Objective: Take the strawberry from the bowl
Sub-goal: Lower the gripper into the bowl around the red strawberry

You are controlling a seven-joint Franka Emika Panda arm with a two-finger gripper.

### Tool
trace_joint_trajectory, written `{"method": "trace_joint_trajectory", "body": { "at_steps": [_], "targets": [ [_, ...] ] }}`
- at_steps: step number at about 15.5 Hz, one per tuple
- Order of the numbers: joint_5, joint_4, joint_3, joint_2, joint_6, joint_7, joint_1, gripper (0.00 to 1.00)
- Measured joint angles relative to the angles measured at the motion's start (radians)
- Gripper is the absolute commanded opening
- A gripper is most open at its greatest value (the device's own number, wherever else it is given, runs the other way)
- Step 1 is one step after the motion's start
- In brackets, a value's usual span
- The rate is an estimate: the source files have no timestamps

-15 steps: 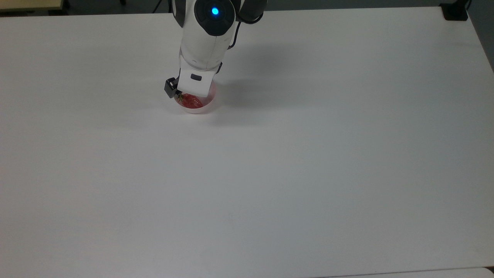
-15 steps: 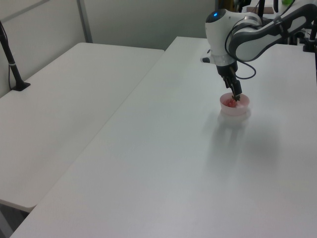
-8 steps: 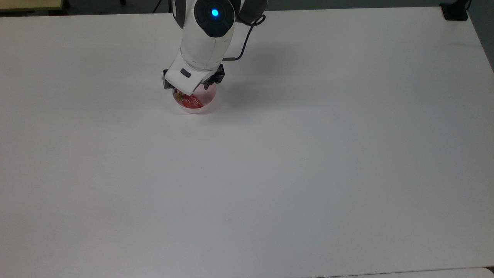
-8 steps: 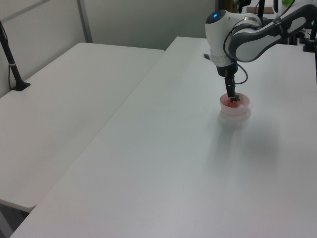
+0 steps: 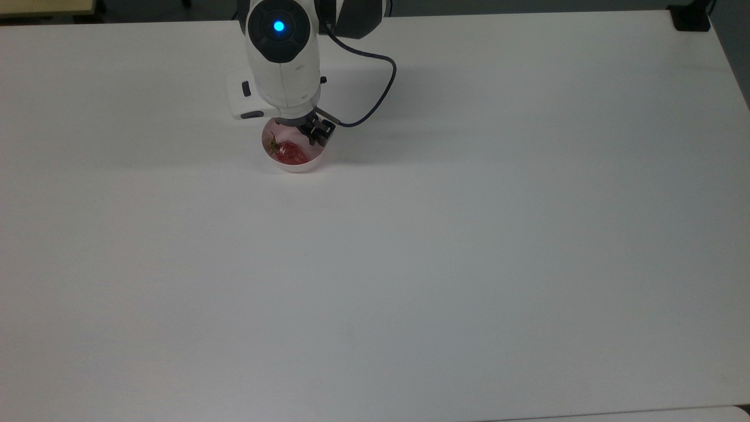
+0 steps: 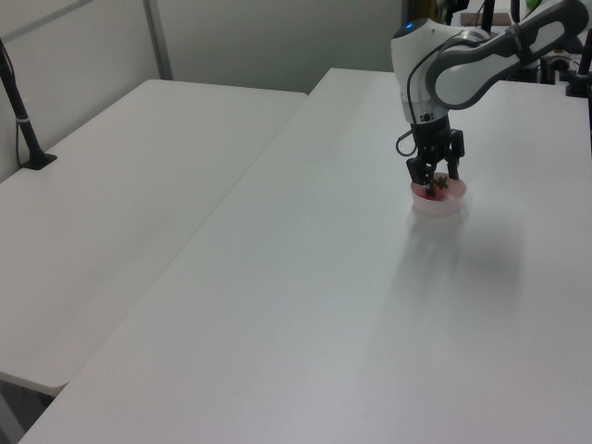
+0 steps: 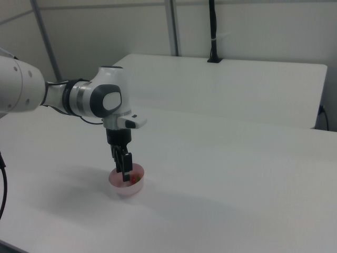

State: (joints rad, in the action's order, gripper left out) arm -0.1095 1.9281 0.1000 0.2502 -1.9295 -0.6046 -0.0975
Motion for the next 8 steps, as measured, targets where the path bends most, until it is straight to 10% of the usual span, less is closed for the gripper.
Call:
{"method": "trace_joint_trajectory", "body": {
  "at_steps": [8],
  "targets": [
    [0.007,0.085,0.000,0.003,-0.180,-0.199,-0.017,0.69]
  ]
}}
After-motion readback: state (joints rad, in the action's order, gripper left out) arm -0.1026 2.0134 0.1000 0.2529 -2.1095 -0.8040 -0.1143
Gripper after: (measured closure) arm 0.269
